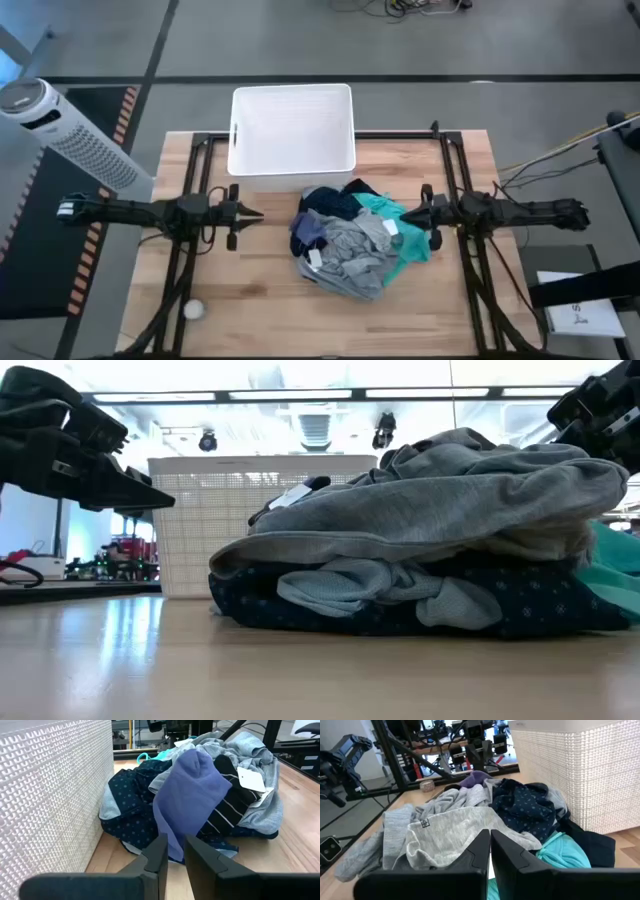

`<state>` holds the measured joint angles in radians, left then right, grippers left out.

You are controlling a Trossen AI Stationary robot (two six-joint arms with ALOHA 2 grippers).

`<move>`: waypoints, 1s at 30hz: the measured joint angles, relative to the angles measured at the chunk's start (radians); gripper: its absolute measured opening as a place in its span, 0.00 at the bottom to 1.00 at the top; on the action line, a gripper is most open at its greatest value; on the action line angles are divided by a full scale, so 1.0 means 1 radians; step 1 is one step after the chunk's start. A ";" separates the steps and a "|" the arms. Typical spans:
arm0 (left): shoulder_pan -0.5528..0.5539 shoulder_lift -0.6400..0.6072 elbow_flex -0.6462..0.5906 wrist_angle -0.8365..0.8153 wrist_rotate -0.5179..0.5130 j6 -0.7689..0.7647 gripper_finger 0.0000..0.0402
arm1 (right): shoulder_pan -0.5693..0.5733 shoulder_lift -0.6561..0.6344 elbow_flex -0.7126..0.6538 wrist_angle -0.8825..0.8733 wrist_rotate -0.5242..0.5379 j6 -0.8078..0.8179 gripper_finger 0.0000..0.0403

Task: Sort clothes

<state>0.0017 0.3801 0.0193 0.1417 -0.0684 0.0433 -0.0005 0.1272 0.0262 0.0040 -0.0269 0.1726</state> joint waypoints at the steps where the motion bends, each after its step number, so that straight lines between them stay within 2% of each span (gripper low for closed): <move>1: 0.000 0.000 0.000 0.000 0.000 0.000 0.12 | 0.000 0.000 0.000 0.000 0.000 0.000 0.00; 23: 0.000 0.000 0.000 0.000 0.000 0.000 0.12 | 0.000 0.000 0.000 0.005 0.000 0.003 0.00; 30: 0.000 0.000 0.000 0.000 0.000 0.000 0.12 | 0.000 0.000 0.001 0.262 0.027 0.008 0.00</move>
<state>0.0018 0.3801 0.0193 0.1417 -0.0683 0.0433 -0.0006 0.1268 0.0269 0.2660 0.0006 0.1802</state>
